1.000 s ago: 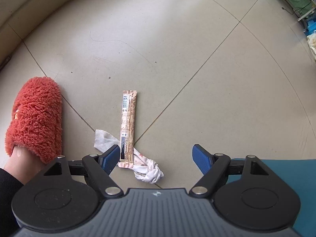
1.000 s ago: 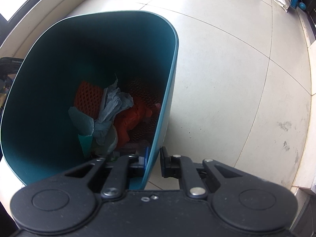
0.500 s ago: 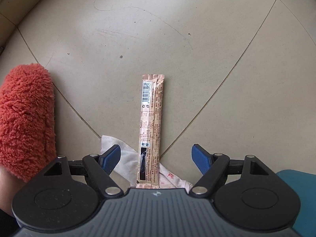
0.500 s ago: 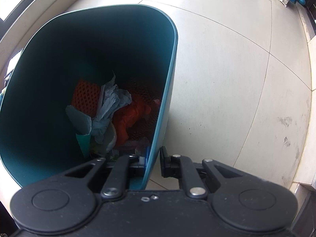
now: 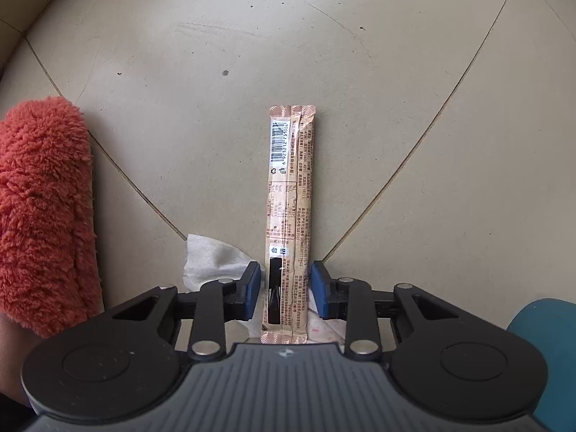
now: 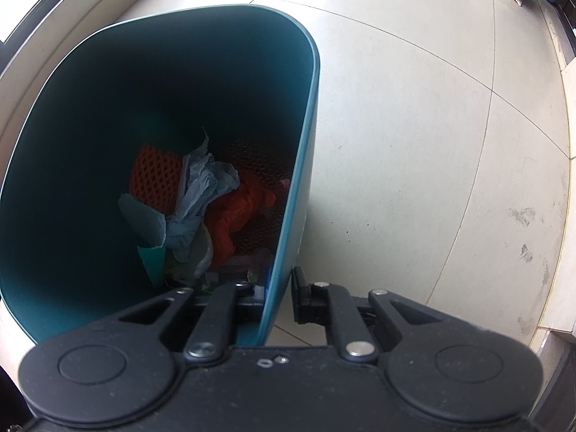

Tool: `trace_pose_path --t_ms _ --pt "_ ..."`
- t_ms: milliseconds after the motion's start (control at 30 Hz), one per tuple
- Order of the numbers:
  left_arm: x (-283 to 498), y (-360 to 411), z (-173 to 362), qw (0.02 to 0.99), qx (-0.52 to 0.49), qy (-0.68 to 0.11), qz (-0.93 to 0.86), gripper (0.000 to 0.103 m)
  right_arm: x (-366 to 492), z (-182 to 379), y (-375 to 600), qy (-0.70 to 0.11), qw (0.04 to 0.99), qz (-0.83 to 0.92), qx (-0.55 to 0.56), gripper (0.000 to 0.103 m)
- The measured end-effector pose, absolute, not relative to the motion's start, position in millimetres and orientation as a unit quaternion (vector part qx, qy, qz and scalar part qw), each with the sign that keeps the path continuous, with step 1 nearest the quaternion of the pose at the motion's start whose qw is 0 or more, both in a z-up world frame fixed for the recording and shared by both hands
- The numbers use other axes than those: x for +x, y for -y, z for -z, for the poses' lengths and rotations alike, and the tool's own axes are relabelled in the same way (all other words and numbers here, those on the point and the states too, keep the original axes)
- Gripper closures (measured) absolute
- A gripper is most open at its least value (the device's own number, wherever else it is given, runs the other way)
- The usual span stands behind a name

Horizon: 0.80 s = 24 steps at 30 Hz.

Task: Collect trash
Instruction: 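Carry the snack wrapper over the teal bin and open the left tool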

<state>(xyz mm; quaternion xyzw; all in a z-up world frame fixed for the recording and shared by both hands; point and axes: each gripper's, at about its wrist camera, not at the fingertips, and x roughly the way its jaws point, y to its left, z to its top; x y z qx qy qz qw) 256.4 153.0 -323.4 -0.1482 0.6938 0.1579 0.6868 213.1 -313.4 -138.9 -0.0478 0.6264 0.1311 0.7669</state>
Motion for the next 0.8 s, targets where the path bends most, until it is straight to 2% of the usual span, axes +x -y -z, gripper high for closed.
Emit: trace_pose_path --t_ms 267,800 --pt "249.2 -153.1 280.9 0.711 -0.169 -0.665 -0.152 0.081 213.5 135.7 314.3 -0.624 0.768 -0.133 -0.052 0.093" --pt "222.1 -49.5 95.8 0.796 -0.114 -0.593 -0.029 0.081 199.8 128.4 304.2 -0.613 0.776 -0.128 -0.072 0.094"
